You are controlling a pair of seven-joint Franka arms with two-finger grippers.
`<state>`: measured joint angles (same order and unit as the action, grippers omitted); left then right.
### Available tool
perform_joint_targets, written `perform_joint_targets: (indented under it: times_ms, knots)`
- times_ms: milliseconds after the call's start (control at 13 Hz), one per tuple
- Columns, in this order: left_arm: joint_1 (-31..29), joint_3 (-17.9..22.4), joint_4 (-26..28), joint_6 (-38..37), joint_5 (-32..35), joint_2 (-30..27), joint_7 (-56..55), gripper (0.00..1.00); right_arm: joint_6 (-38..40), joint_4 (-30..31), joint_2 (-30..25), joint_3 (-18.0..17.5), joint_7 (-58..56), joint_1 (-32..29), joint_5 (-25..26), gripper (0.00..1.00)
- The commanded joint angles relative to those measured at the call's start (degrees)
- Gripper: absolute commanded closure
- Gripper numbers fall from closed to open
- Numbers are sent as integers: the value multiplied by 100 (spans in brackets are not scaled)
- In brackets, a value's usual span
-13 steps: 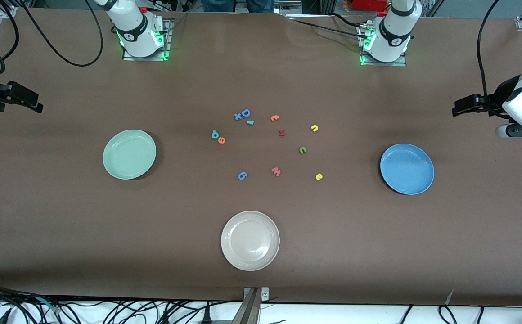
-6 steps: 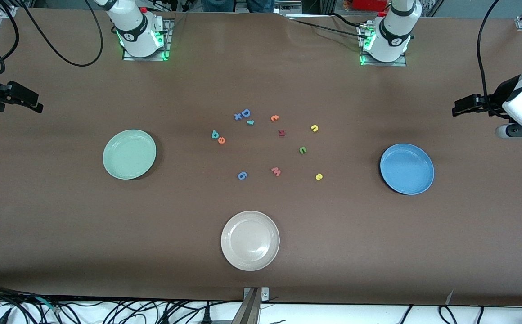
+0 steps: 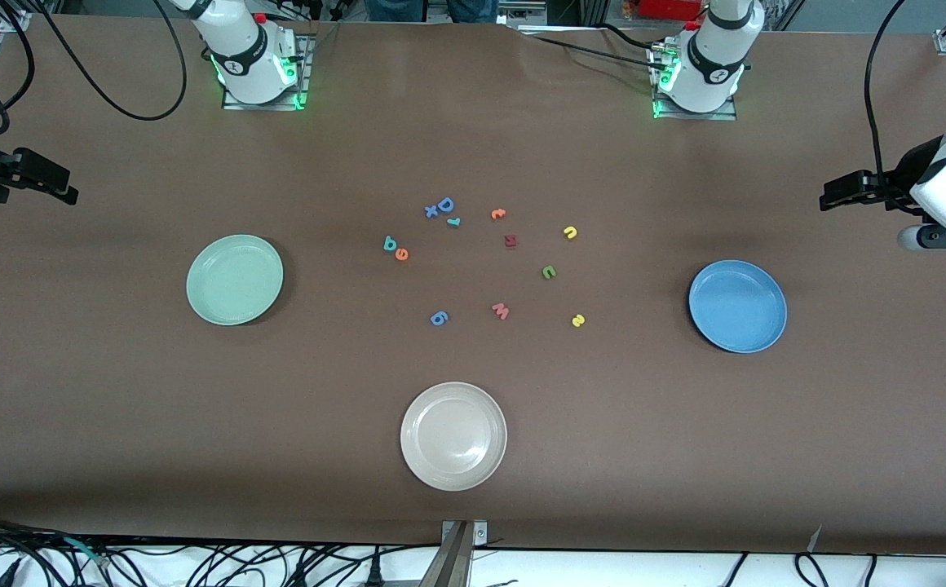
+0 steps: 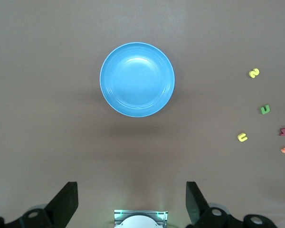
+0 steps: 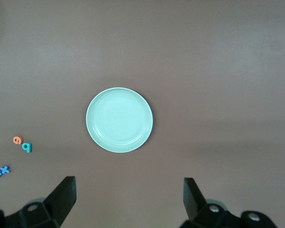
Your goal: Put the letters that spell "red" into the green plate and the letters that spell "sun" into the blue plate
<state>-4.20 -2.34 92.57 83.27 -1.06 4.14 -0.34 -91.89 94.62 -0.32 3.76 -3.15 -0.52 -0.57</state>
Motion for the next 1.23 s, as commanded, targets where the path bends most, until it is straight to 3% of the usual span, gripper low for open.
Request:
perform_joint_targets:
  times_ms: [0,923,1154]
  knots:
    - [7,-12,-10,31,194,-27,122,0,49,13,-48,11,-98,-27,-102,0]
    - [7,-12,-10,31,194,-27,122,0,40,13,-4,-77,-63,26,-67,0]
    - [7,-12,-10,40,194,-27,122,0,57,13,303,-147,-81,113,-128,0]
